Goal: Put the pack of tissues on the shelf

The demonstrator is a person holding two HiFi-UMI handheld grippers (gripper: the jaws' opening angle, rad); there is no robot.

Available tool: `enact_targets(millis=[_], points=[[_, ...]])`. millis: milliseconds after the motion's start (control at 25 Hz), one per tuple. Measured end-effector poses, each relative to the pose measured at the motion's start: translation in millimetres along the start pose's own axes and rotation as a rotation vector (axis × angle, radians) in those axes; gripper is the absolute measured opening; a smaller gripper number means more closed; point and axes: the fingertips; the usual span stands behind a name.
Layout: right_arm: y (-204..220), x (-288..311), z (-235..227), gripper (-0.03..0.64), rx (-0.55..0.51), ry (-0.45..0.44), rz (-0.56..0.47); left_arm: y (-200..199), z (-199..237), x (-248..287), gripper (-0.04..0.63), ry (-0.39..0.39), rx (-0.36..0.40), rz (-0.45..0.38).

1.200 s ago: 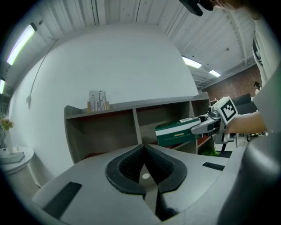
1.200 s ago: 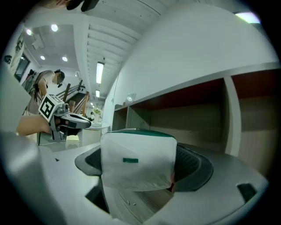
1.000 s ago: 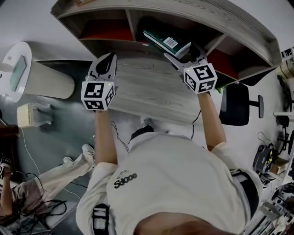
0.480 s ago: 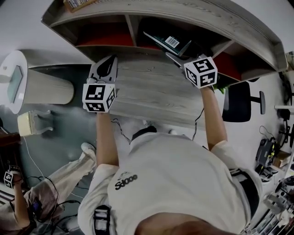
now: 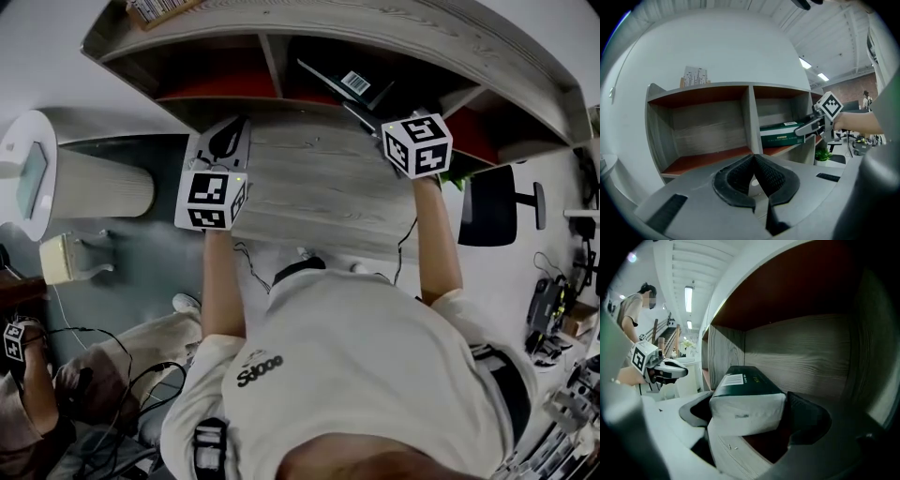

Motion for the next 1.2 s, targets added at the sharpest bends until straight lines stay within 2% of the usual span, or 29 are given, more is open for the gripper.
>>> enact_targets(millis=[240,520,680,760,880,1200], points=[[-0.8,-22.9,-5.7,0.428,-0.005,0.12,0.0,-0.4,2.9,8.9,0.018,0.017,-0.008,-0.011],[7.3,-17.4,8.7,0.419,0.016,0.074,0.042,2.1,2.0,14.3,0.018,0.026,-0.021,-0.016],[1.9,-11.4,0.5,0.332,0.044,0.109,0.037,5.4,6.6,12.3,0.018,0.021,-0.021,-0.009],[-1.1,-6.6,-2.0,0.3,0.014,0.115,0.047,8.0,12.3,10.1,0.018,0.01,-0.026,-0.003],[-4.6,0.3,-12.1,0.204,-0.033,0.152,0.06,9.7,18.3,7.3,0.018,0.0,-0.029,0.001],[-4.7,17.1,-23.7,0.173,-0.056,0.201,0.087,11.7,30.8,3.4,0.018,0.012,-0.035,-0.006]])
Point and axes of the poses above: the fingertips, and each gripper's own axes: x forward along the fingers, z to its left, y out of its underside, and after that the axes turned 14 degrees about -z, right-handed
